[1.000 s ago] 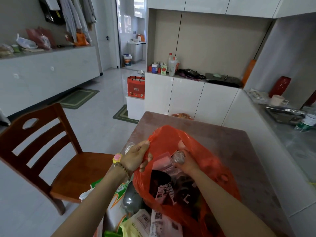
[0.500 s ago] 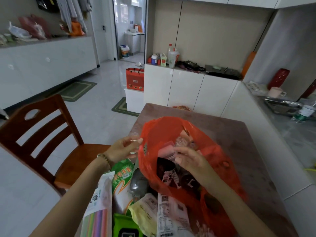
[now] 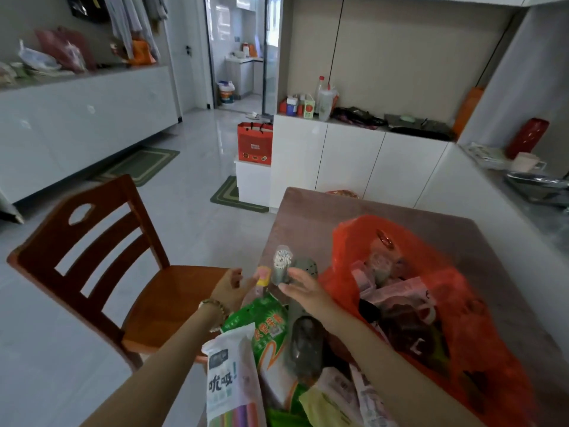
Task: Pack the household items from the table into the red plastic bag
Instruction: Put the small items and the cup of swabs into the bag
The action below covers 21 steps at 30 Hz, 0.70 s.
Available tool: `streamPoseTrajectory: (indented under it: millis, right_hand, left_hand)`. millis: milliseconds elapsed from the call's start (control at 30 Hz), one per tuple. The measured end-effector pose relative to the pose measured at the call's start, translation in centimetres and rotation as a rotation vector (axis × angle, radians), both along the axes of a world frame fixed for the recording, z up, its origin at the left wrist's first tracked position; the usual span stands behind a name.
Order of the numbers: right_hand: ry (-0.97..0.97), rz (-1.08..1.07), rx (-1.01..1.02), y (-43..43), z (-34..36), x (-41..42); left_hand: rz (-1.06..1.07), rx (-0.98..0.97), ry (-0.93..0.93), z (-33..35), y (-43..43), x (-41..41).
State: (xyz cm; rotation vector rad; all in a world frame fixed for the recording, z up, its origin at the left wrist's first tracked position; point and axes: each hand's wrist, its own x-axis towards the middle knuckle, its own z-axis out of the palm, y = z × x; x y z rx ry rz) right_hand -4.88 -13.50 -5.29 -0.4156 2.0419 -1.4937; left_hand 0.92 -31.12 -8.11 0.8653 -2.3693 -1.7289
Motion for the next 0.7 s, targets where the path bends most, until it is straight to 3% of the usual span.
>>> streamPoseTrajectory:
  millis: [133, 267, 333, 500, 600, 700]
  right_hand:
    - [-0.006, -0.200, 0.032, -4.5, -2.5, -5.3]
    - [-0.008, -0.338, 0.116, -7.3, -5.8, -9.3]
    - [-0.036, -0.375, 0.103, -8.4, -7.4, -10.2]
    - [0.147, -0.363, 0.163, -9.9, -10.3, -10.4]
    - [0.195, -0.371, 0.154, -9.8, -10.1, -10.1]
    - [0.217, -0.367, 0.085, -9.2, -8.3, -8.7]
  left_hand:
    - [-0.063, -0.078, -0.038, -3.5, -1.4, -3.0]
    - [-0.194, -0.024, -0.001, -6.9, -1.6, -6.1]
    - [-0.243, -0.119, -0.023, -8.5, -1.6, -7.2]
    - [-0.154, -0.176, 0.044, -10.4, -2.7, -7.7]
    - [-0.070, -0.044, 0.093, -10.0, -3.7, -7.3]
    - [-0.040, 0.180, 0.254, -7.2, -4.6, -6.4]
